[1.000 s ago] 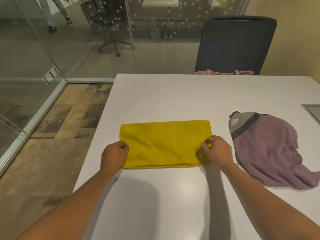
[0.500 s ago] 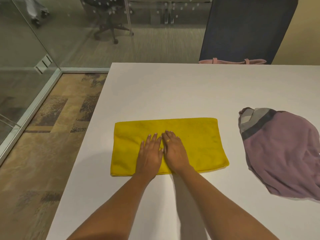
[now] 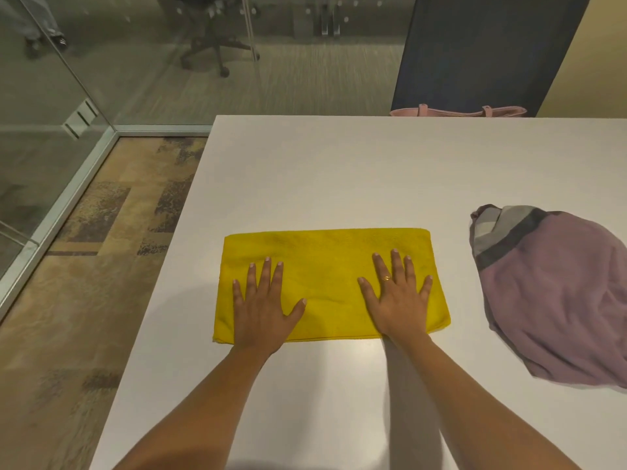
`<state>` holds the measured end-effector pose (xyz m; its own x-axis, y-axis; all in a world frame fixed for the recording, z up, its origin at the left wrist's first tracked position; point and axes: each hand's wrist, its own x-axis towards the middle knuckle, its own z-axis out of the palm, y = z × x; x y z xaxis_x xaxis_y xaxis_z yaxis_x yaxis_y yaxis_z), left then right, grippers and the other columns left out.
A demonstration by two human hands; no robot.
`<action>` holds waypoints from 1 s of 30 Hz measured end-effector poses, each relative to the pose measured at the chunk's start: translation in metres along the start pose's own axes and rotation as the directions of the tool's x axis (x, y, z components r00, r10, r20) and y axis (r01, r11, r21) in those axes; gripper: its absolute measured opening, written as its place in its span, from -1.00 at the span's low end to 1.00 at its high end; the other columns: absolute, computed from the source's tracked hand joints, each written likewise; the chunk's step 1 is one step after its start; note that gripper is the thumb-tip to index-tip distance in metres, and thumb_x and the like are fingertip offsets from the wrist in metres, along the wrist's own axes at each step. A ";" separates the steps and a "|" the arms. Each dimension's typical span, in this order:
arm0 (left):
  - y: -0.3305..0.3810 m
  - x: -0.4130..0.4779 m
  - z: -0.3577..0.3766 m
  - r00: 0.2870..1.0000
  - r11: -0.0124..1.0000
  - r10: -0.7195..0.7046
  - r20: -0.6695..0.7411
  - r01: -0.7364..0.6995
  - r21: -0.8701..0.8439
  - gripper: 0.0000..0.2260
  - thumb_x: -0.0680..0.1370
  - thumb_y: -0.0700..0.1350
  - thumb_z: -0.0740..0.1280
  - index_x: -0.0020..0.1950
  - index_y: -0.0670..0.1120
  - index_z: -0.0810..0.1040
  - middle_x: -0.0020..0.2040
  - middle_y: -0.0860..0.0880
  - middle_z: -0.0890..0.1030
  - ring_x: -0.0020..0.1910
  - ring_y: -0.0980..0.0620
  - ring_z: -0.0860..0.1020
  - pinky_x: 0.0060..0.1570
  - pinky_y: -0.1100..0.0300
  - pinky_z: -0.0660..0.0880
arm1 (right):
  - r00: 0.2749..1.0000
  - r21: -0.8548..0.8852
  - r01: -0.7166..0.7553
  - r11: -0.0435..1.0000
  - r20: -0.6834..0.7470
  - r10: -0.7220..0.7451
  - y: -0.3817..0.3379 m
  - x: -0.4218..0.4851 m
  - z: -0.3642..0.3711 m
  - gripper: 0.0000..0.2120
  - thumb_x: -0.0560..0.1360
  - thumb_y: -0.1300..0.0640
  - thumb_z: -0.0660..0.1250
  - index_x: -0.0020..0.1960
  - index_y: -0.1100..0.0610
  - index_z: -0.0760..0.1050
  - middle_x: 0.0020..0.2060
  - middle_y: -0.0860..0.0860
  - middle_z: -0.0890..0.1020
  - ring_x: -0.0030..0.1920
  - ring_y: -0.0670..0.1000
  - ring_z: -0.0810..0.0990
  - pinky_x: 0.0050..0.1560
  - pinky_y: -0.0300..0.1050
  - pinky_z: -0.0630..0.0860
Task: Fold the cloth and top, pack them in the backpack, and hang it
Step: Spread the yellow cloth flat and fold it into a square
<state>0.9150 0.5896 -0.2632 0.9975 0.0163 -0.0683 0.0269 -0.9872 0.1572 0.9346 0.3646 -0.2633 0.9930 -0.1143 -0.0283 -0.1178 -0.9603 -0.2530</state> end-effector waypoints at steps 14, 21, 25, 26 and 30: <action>0.035 0.036 -0.024 0.981 0.982 0.109 -0.163 -0.132 -0.134 -0.60 0.58 -0.08 0.20 0.43 -0.08 0.33 0.48 -0.09 0.28 0.49 -0.10 0.19 0.43 -0.08 0.10 | 0.934 0.153 0.330 0.932 -0.200 -0.297 -0.067 0.031 -0.005 -0.66 0.50 0.17 0.19 0.23 0.24 0.50 0.28 0.19 0.51 0.34 0.17 0.42 0.35 0.14 0.29; 0.028 0.051 -0.001 0.996 0.996 0.088 0.000 -0.088 -0.001 -0.36 0.46 0.29 -0.27 0.52 0.14 0.03 0.55 0.03 0.02 0.54 -0.07 -0.05 0.44 -0.19 -0.10 | 0.937 0.074 0.331 0.941 0.095 -0.337 -0.069 0.039 0.012 -0.45 0.56 -0.10 -0.17 0.52 0.02 0.05 0.52 0.00 0.07 0.53 0.00 -0.04 0.49 0.09 -0.12; 0.017 0.052 -0.002 0.998 0.998 -0.055 -0.024 0.054 -0.008 -0.20 0.32 0.45 -0.26 0.51 0.18 -0.01 0.56 0.05 -0.01 0.53 -0.11 -0.08 0.40 -0.27 -0.15 | 0.977 0.006 0.206 0.978 0.059 -0.206 -0.058 0.042 0.013 -0.27 0.40 -0.36 -0.28 0.51 -0.12 0.01 0.53 -0.04 0.01 0.53 0.01 -0.09 0.45 0.18 -0.21; 0.013 0.053 -0.003 0.997 0.997 -0.080 -0.012 0.080 -0.016 -0.16 0.28 0.49 -0.26 0.52 0.17 -0.04 0.56 0.05 -0.03 0.53 -0.11 -0.10 0.40 -0.28 -0.17 | 0.981 0.004 0.184 0.983 0.061 -0.184 -0.055 0.044 0.011 -0.25 0.38 -0.40 -0.26 0.50 -0.13 0.00 0.53 -0.04 0.00 0.53 0.01 -0.09 0.45 0.19 -0.20; -0.011 0.054 -0.009 0.989 0.989 -0.149 0.006 0.150 -0.020 -0.13 0.28 0.54 -0.22 0.52 0.16 -0.10 0.56 0.03 -0.10 0.53 -0.10 -0.15 0.39 -0.29 -0.14 | 0.993 -0.007 0.113 0.994 0.048 -0.112 -0.031 0.053 0.003 -0.27 0.42 -0.42 -0.14 0.51 -0.13 0.00 0.53 -0.03 0.01 0.53 0.03 -0.09 0.44 0.22 -0.18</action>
<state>0.9691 0.6026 -0.2602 0.9819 0.1627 -0.0970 0.1770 -0.9703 0.1649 0.9909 0.3891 -0.2599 0.9989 0.0066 -0.0460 -0.0050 -0.9687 -0.2481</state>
